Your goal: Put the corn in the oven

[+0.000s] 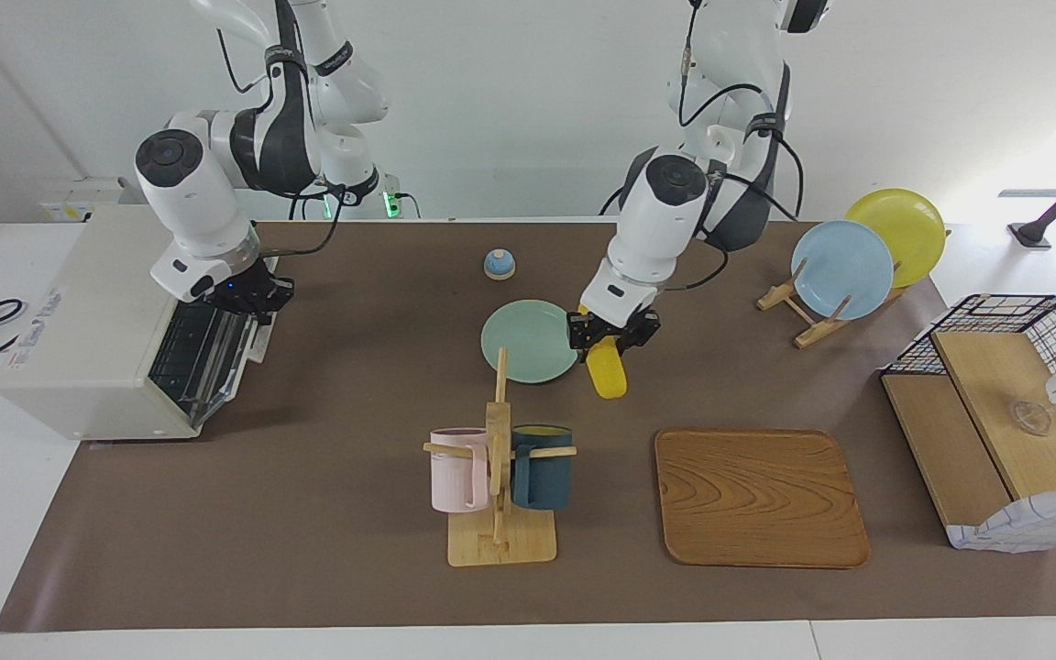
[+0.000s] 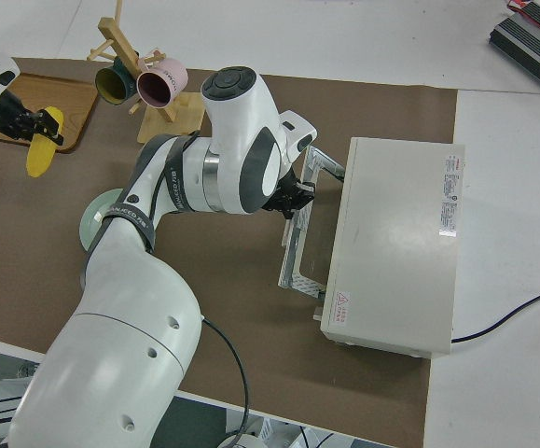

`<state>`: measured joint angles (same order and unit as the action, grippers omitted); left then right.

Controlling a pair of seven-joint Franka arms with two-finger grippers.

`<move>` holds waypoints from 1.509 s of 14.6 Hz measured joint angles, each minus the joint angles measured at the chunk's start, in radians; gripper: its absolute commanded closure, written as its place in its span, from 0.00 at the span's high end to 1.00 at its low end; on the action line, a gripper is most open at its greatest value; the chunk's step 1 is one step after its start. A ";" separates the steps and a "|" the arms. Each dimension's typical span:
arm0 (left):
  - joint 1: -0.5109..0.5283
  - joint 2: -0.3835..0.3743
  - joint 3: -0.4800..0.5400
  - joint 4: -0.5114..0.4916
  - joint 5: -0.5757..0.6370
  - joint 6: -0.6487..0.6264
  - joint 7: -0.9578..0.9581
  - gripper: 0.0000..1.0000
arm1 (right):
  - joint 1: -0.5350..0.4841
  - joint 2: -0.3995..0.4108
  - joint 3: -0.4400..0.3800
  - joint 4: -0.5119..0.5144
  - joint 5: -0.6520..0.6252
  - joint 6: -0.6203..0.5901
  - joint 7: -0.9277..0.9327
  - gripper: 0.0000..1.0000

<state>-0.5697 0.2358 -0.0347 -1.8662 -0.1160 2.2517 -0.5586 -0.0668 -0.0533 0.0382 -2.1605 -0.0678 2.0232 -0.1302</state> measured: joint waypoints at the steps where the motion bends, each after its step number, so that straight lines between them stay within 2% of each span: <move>1: -0.027 -0.006 0.000 -0.041 0.000 0.044 -0.007 0.00 | 0.001 0.007 0.005 -0.013 0.011 0.022 0.003 0.00; 5: -0.102 0.004 0.001 -0.103 0.000 0.131 -0.018 0.00 | 0.028 0.043 0.010 -0.072 0.030 0.128 0.031 0.00; 9: -0.154 0.056 0.003 -0.116 0.000 0.151 -0.042 0.00 | 0.044 0.072 0.010 -0.132 0.029 0.239 0.075 0.00; 13: -0.192 0.083 0.003 -0.166 0.000 0.233 -0.064 0.02 | 0.048 0.079 0.010 -0.185 0.029 0.315 0.080 0.00; 14: -0.194 0.083 0.005 -0.173 0.000 0.240 -0.065 0.30 | 0.048 0.081 0.010 -0.191 0.029 0.323 0.081 0.00; 16: -0.195 0.081 0.007 -0.176 0.000 0.243 -0.065 0.94 | 0.049 0.086 0.010 -0.200 0.029 0.335 0.081 0.00; 17: -0.195 0.081 0.008 -0.178 0.000 0.243 -0.065 1.00 | 0.049 0.091 0.010 -0.207 0.029 0.347 0.081 0.00; 22: -0.195 0.074 0.011 -0.180 0.000 0.237 -0.064 1.00 | 0.061 0.104 0.004 -0.221 0.029 0.357 0.081 0.00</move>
<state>-0.7643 0.3103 -0.0234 -2.0461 -0.1162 2.4891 -0.6230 -0.0061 0.0504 0.0426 -2.3811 -0.0391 2.3798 -0.0493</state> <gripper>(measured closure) 0.000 0.991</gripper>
